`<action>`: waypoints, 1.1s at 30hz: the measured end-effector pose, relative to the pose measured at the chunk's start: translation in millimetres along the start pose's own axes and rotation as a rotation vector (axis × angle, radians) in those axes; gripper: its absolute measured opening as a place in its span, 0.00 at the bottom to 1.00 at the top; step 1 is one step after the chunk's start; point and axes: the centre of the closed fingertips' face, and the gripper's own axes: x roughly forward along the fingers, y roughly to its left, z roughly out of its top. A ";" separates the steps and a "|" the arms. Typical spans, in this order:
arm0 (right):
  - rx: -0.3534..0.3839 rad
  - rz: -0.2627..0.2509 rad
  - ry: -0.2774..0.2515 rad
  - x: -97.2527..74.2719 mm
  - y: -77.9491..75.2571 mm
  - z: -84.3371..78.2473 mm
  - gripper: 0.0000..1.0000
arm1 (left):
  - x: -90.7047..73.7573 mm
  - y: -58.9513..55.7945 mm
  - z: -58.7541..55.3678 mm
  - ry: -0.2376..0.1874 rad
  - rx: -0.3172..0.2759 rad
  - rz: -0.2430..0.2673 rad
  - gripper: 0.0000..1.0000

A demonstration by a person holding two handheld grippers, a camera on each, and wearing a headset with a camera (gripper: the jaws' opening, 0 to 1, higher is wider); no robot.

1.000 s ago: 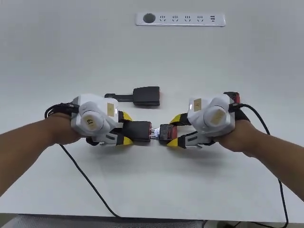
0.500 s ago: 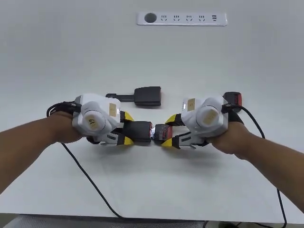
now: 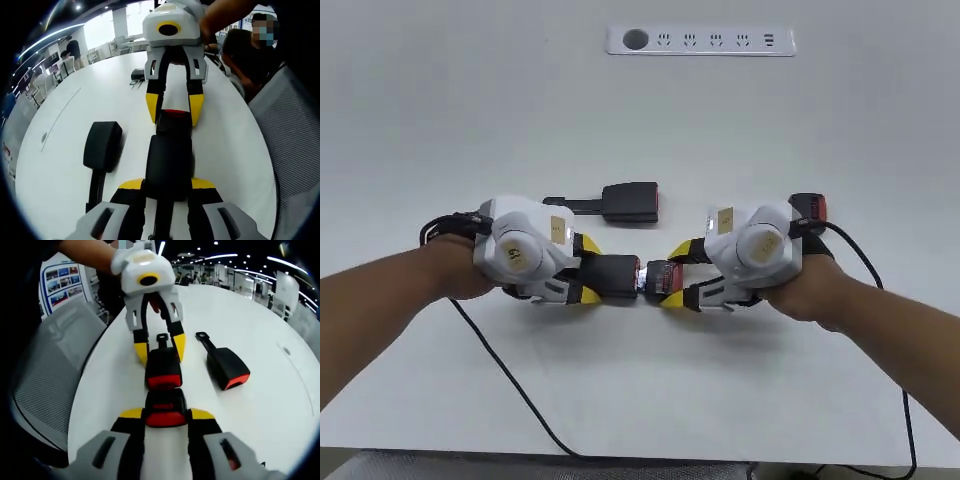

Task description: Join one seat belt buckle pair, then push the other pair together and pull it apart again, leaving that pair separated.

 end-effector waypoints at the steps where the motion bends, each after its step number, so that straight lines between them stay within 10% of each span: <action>1: -0.002 -0.001 -0.007 -0.2 0.3 -0.1 0.32 | -0.2 -0.3 0.4 0.000 0.002 0.000 0.33; 33: 0.012 -0.019 -0.125 -4.7 1.5 1.0 0.32 | -2.4 -3.4 1.0 -0.066 0.055 -0.043 0.31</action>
